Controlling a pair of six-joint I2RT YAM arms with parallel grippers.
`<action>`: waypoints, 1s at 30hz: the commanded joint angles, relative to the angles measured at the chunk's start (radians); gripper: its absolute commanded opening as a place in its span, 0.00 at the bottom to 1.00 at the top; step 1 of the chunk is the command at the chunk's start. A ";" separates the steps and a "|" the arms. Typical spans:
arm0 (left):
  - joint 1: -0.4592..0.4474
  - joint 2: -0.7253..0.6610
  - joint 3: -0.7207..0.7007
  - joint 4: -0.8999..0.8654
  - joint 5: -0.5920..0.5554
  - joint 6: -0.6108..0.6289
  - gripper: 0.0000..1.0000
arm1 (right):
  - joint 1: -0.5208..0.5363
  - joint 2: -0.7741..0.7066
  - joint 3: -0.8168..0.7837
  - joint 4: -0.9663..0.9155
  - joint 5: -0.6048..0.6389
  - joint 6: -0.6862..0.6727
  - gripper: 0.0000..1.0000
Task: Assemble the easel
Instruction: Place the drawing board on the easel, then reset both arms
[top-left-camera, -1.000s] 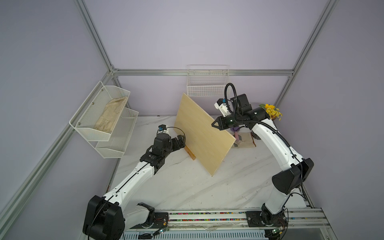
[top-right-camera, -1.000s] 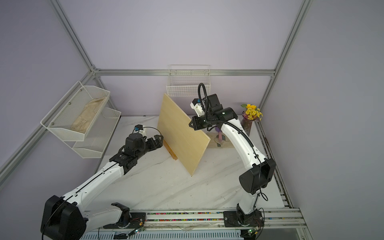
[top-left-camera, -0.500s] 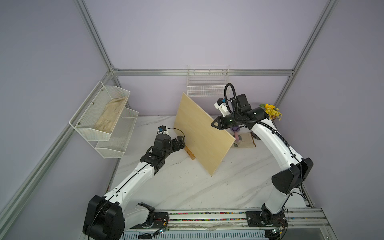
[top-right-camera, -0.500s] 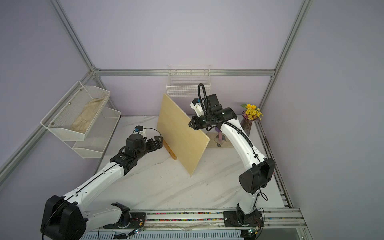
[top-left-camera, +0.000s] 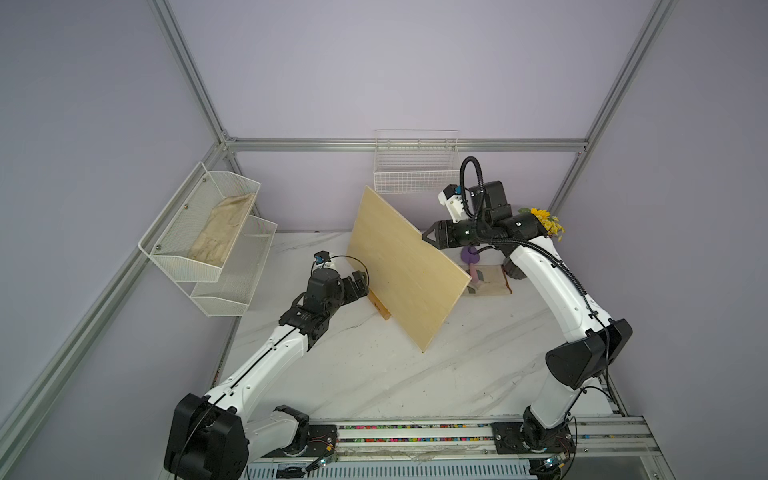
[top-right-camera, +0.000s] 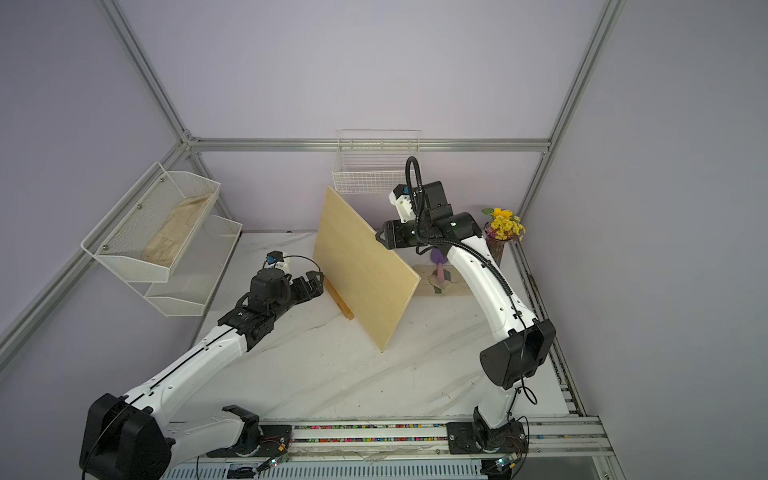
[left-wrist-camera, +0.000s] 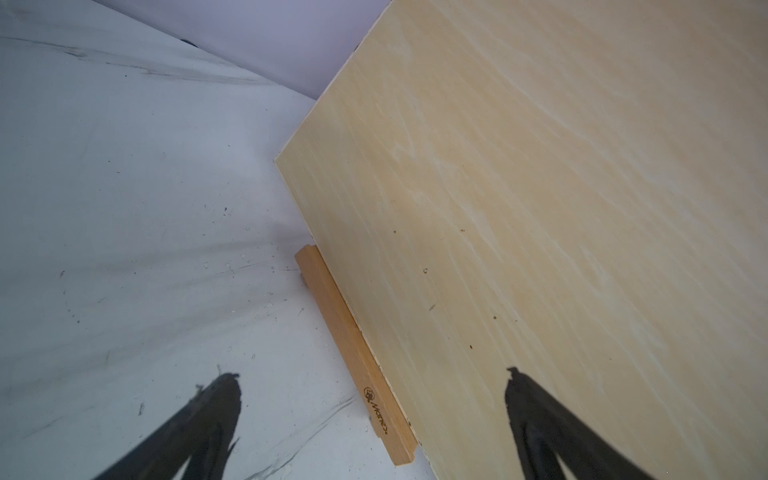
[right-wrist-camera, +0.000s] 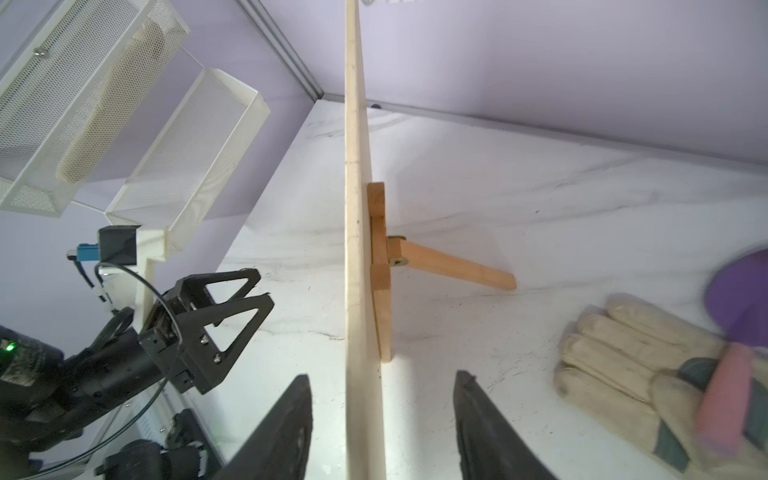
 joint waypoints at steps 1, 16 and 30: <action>0.014 -0.025 -0.003 -0.035 -0.084 0.024 1.00 | -0.061 -0.093 0.033 0.035 0.131 0.045 0.73; 0.170 0.047 -0.123 0.118 -0.527 0.278 1.00 | -0.166 -0.508 -0.964 0.600 0.826 0.188 0.97; 0.211 0.283 -0.431 0.979 -0.433 0.655 1.00 | -0.279 -0.290 -1.515 1.513 0.845 -0.061 0.97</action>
